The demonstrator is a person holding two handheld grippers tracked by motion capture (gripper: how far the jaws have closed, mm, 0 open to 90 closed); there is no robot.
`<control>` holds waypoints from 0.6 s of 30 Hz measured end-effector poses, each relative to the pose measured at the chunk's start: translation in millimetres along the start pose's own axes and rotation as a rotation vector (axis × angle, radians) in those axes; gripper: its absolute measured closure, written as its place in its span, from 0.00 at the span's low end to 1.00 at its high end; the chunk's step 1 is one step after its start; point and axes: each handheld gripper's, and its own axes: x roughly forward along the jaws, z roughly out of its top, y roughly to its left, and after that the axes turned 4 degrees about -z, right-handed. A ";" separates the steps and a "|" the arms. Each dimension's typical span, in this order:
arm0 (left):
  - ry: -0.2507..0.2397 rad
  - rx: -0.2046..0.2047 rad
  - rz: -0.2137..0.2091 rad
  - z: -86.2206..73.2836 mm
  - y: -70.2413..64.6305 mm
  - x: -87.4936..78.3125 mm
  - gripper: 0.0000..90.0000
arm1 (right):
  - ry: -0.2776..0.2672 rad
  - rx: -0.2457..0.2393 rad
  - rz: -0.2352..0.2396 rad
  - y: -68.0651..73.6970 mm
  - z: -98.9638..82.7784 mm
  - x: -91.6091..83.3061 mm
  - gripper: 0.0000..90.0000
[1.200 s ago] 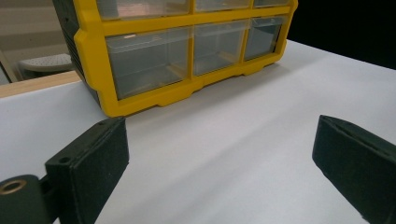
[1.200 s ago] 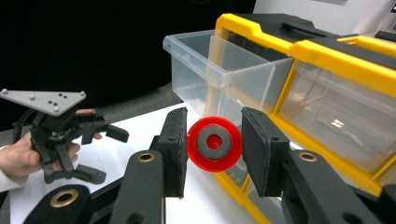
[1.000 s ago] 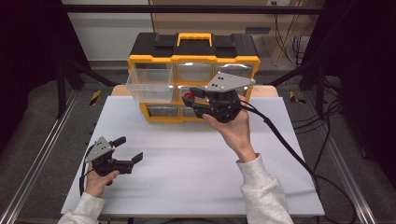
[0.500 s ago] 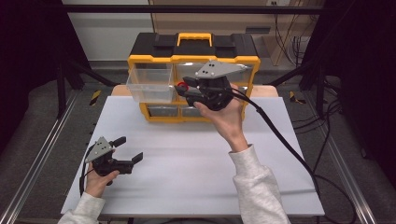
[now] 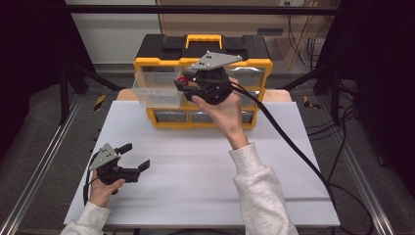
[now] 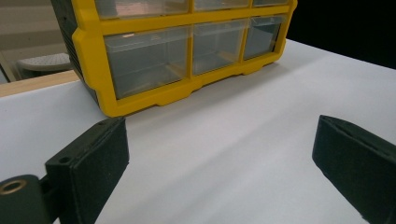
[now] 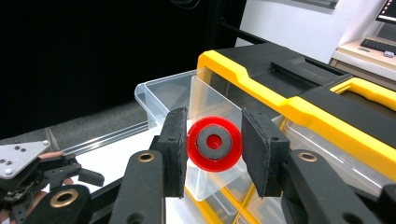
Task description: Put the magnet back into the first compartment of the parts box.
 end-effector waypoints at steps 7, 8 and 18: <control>0.003 -0.001 -0.001 -0.3 0.0 0.7 0.04 | 0.008 0.015 -0.007 -4.1 2.7 13.6 0.69; 0.005 0.001 -0.001 -0.3 0.3 0.4 0.04 | 0.011 0.017 -0.009 -4.3 2.7 15.7 0.69; 0.006 0.002 0.000 -0.2 0.4 0.5 0.04 | 0.023 0.027 -0.011 -6.6 7.2 32.0 0.69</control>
